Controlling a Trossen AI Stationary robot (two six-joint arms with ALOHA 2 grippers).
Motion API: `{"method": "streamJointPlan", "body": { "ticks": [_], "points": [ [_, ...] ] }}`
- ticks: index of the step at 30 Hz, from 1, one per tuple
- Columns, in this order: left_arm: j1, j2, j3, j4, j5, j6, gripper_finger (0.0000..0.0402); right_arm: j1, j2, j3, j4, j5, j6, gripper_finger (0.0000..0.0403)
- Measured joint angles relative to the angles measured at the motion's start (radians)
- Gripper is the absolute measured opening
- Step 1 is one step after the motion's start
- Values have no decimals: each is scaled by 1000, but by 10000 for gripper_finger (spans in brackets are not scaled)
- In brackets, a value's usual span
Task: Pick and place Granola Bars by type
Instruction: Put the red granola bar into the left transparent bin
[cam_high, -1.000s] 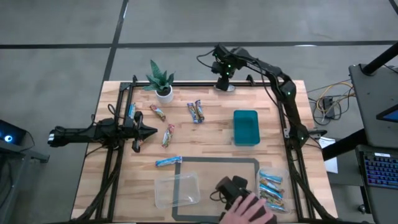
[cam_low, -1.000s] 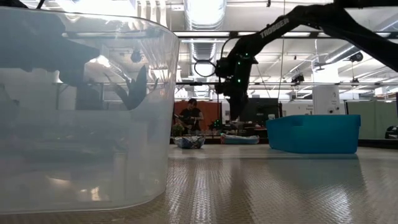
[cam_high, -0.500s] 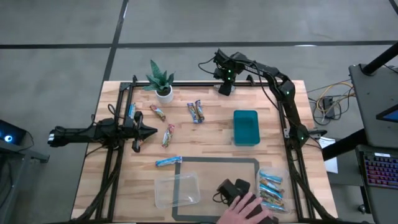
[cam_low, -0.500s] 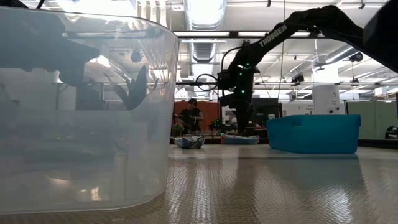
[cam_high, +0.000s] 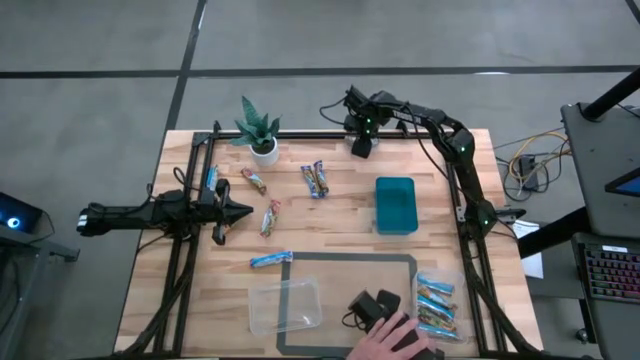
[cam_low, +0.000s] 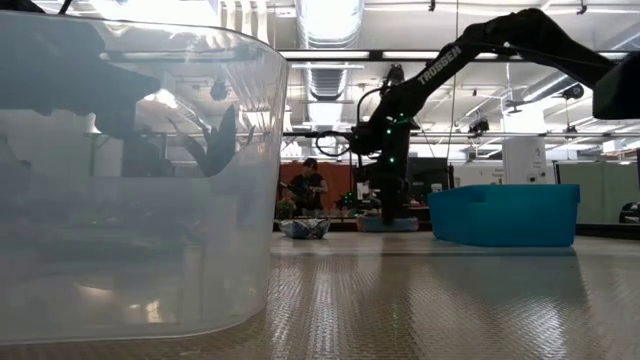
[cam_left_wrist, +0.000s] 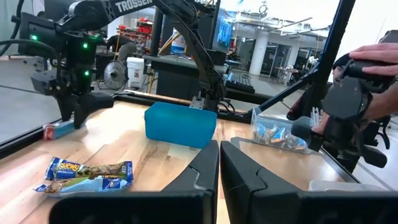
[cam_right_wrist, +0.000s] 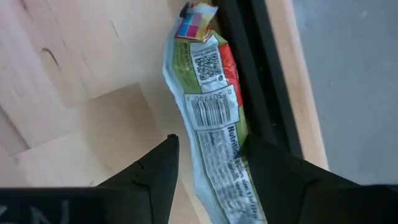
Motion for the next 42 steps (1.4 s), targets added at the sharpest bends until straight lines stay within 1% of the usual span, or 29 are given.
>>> {"method": "streamJointPlan", "body": {
  "ticks": [4, 7, 10, 17, 21, 27, 31, 35, 42],
  "points": [
    [0, 0, 0, 0, 0, 0, 0, 2, 0, -14, -2, -1, 0, 171],
    [0, 0, 0, 0, 0, 0, 0, 5, 0, -17, -3, -1, 1, 155],
    [0, 0, 0, 0, 0, 0, 0, 8, 0, -17, -5, -1, 0, 127],
    [0, 0, 0, 0, 0, 0, 0, 8, 0, -10, -6, -3, 1, 49],
    [0, 0, 0, 0, 0, 0, 0, 8, 0, -9, -12, -7, 4, 24],
    [0, 0, 0, 0, 0, 0, 0, 8, 0, 0, -36, -10, 7, 13],
    [0, 0, 0, 0, 0, 0, 0, 8, 0, 40, -73, -6, 9, 12],
    [0, 0, 0, 0, 0, 0, 0, 10, 0, 124, -145, -3, 23, 11],
    [0, 0, 0, 0, 0, 0, 0, 32, 0, 313, -287, -3, 33, 10]
  ]
}}
